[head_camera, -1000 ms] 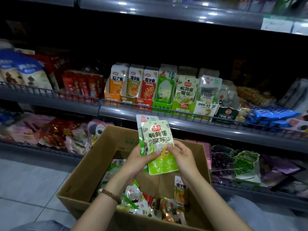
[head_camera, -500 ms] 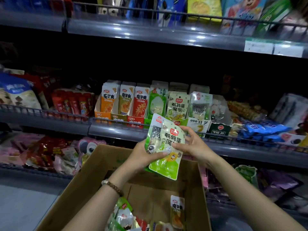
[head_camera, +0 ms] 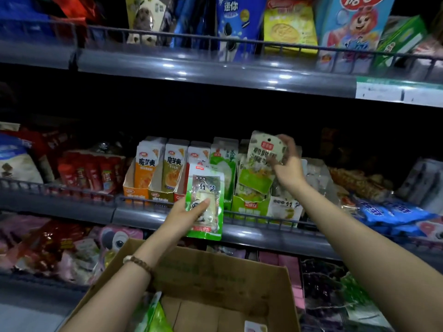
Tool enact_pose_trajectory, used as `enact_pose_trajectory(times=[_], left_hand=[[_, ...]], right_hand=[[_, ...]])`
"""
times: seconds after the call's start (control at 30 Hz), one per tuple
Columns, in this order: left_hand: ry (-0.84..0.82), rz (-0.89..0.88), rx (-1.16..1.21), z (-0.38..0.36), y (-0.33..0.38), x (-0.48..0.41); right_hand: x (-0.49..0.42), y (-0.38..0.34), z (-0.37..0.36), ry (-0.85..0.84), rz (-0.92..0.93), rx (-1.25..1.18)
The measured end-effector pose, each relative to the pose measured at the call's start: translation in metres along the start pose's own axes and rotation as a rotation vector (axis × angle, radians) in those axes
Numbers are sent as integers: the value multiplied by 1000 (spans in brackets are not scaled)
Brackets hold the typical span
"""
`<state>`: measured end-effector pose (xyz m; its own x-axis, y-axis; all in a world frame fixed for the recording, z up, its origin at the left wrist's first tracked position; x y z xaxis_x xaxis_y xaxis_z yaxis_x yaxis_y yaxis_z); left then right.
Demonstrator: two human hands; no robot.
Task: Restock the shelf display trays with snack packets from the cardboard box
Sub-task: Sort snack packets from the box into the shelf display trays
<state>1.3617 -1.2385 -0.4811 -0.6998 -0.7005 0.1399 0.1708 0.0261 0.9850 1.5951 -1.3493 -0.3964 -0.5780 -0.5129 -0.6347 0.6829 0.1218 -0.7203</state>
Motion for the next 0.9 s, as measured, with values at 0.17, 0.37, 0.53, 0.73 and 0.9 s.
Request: enact_pose_trajectory(times=[0.17, 0.37, 0.53, 0.73, 0.9], left_hand=[[-74, 32, -12, 0, -7, -10], [-64, 10, 9, 4, -7, -11], [-32, -54, 18, 5, -1, -9], [-45, -147, 18, -35, 12, -6], [-86, -148, 80, -86, 19, -7]], right_hand=[[6, 29, -17, -167, 141, 537], [14, 31, -19, -221, 165, 749], [22, -1, -19, -178, 87, 472], [68, -17, -14, -242, -324, -216], [84, -7, 14, -271, -421, -331]])
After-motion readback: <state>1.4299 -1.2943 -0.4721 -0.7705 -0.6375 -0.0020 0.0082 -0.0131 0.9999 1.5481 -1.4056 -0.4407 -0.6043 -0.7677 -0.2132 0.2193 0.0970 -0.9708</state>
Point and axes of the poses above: each hand's wrist, its own x-axis away from the middle knuckle, its own z-axis out of the back of the hand, y = z × x, the point moved 4 cm from there along -x, towards the middle knuckle, and after that the axes turned 9 degrees about z, right-handed, at the moved point
